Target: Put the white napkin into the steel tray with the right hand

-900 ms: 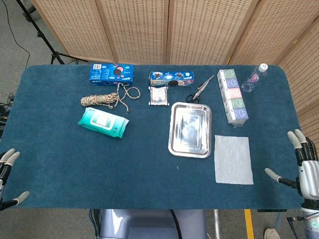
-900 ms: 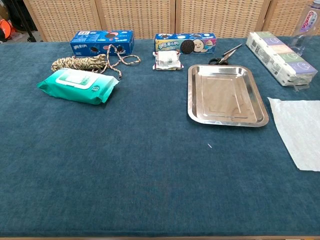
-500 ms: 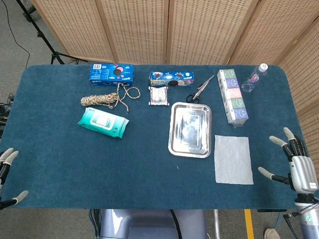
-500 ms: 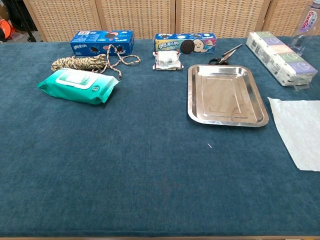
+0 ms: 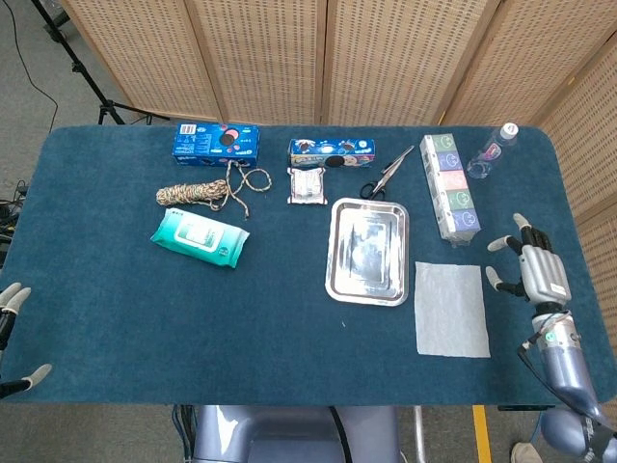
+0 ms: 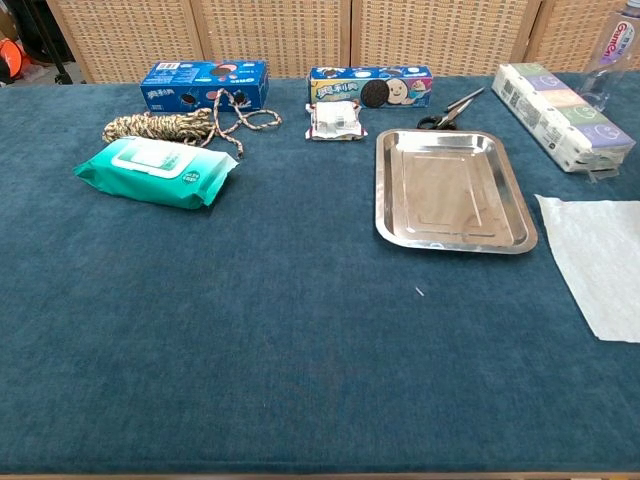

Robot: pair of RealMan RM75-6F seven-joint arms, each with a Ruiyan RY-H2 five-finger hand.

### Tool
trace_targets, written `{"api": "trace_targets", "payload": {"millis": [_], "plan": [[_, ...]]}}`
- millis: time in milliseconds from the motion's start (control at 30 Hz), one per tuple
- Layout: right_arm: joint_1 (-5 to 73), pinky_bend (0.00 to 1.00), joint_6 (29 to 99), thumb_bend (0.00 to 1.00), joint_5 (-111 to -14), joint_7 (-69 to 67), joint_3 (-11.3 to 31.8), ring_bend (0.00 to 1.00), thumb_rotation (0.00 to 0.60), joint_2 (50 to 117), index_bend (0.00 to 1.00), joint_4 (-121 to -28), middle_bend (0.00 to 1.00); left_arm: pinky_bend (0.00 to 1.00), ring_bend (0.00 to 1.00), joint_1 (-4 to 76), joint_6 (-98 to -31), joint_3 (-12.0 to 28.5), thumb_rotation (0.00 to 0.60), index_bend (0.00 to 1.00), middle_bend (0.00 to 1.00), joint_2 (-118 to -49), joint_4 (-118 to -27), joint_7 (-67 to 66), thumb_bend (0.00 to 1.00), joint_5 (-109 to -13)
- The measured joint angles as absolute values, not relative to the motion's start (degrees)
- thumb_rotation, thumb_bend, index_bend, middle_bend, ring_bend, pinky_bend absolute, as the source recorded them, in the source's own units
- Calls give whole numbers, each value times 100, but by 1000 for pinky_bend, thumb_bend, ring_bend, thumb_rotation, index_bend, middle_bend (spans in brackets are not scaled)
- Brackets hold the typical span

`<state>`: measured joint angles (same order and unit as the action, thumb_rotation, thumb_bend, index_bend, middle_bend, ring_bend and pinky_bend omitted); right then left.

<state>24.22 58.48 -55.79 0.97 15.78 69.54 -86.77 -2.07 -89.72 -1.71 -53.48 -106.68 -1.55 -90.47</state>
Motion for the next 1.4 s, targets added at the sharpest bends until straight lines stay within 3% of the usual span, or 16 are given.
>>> {"api": "trace_targets", "payload": {"millis": [200,800,1400], "plan": [[2918,0,5340,414,-4583,947,1628,0,600,7356,382,-8142,0,0,0,-149,-8859,-135,600,0,0,-5372,-10699,-264,0,-8927],[3622,0,4761,414,-3121,2303,1257,0,600,7785,382,-7425,0,0,0,-92,-8749,-82,600,0,0,-5434,-10772,-461,0,-8734],[3881,0,4604,414,-2794,2674,1005,0,600,8052,381,-6916,0,0,0,-63,-8701,-79,600,0,0,-5476,-10791,-571,0,-8684]]}}
